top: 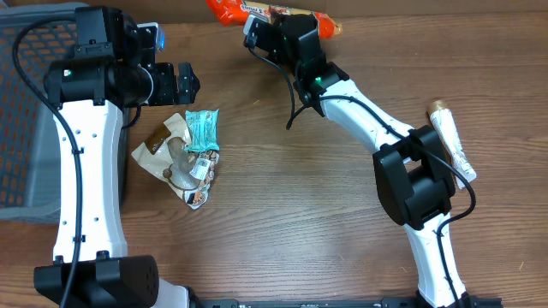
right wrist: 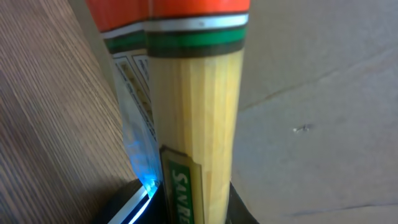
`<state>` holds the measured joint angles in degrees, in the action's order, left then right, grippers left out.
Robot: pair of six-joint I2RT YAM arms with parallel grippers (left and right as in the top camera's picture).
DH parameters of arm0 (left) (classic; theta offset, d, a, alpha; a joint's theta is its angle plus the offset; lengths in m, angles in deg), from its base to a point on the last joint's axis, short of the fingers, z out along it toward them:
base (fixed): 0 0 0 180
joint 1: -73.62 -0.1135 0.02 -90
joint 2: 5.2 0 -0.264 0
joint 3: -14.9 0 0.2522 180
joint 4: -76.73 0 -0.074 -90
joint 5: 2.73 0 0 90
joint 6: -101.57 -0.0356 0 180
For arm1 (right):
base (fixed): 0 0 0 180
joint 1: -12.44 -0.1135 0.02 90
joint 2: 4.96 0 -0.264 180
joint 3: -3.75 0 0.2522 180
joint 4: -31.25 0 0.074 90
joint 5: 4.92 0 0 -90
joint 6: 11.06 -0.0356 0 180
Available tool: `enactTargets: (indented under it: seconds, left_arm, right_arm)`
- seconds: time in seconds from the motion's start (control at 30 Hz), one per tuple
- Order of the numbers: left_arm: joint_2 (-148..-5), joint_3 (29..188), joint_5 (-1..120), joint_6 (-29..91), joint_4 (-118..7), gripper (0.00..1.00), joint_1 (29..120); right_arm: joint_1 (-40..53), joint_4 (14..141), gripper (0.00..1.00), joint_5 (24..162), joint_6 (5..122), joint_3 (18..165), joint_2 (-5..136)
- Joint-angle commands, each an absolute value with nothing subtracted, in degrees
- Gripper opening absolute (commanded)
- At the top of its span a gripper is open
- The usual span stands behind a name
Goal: Scan the item barcode
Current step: 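Raise spaghetti pack to the scanner with right gripper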
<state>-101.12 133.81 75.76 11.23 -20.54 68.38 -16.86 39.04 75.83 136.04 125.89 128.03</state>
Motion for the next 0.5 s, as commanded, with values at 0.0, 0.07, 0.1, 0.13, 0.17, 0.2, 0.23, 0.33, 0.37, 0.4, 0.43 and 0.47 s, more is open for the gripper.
enactTargets:
  seconds: [0.0, 0.07, 0.1, 0.13, 0.17, 0.2, 0.23, 0.33, 0.37, 0.4, 0.43, 0.47]
  left_arm:
    - [-101.07, 134.68, 75.85, 11.58, -20.74, 1.0, 68.75]
    - [-101.07, 134.68, 75.85, 11.58, -20.74, 1.0, 68.75]
    - [-101.07, 134.68, 75.85, 11.58, -20.74, 1.0, 68.75]
    - [-101.07, 134.68, 75.87, 11.58, -20.74, 1.0, 68.75]
    - [-101.07, 134.68, 75.85, 11.58, -20.74, 1.0, 68.75]
    - [-101.07, 134.68, 75.85, 11.58, -20.74, 1.0, 68.75]
    - [-101.07, 134.68, 75.85, 11.58, -20.76, 1.0, 68.78]
    - [-101.07, 134.68, 75.85, 11.58, -20.74, 1.0, 68.75]
    - [-101.07, 134.68, 75.85, 11.58, -20.74, 1.0, 68.75]
    - [-101.07, 134.68, 75.85, 11.58, -20.74, 0.99, 68.75]
    - [-101.07, 134.68, 75.85, 11.58, -20.74, 0.99, 68.75]
    - [-101.07, 134.68, 75.87, 11.58, -20.74, 1.0, 68.75]
  right_arm:
    - [-16.49, 36.96, 0.04, 74.12, 138.12, 128.12, 126.48]
    - [-16.43, 36.65, 0.04, 73.88, 139.78, 128.12, 126.48]
    - [-16.43, 36.7, 0.04, 73.71, 140.45, 128.12, 126.48]
    - [-16.43, 36.76, 0.04, 73.68, 140.74, 128.12, 126.48]
    - [-16.43, 37.2, 0.04, 73.73, 140.74, 128.12, 126.5]
    - [-16.43, 37.83, 0.04, 73.75, 140.76, 128.12, 126.55]
    - [-16.43, 38.49, 0.04, 73.73, 140.74, 128.12, 126.55]
    - [-16.3, 39.93, 0.04, 73.68, 140.76, 128.12, 126.81]
    - [-16.25, 40.3, 0.04, 73.71, 140.76, 128.12, 126.83]
    - [-16.21, 40.72, 0.04, 73.73, 140.76, 128.12, 126.85]
    - [-16.14, 40.98, 0.04, 73.68, 140.76, 128.12, 126.85]
    - [-16.1, 41.18, 0.04, 73.64, 140.76, 128.12, 126.85]
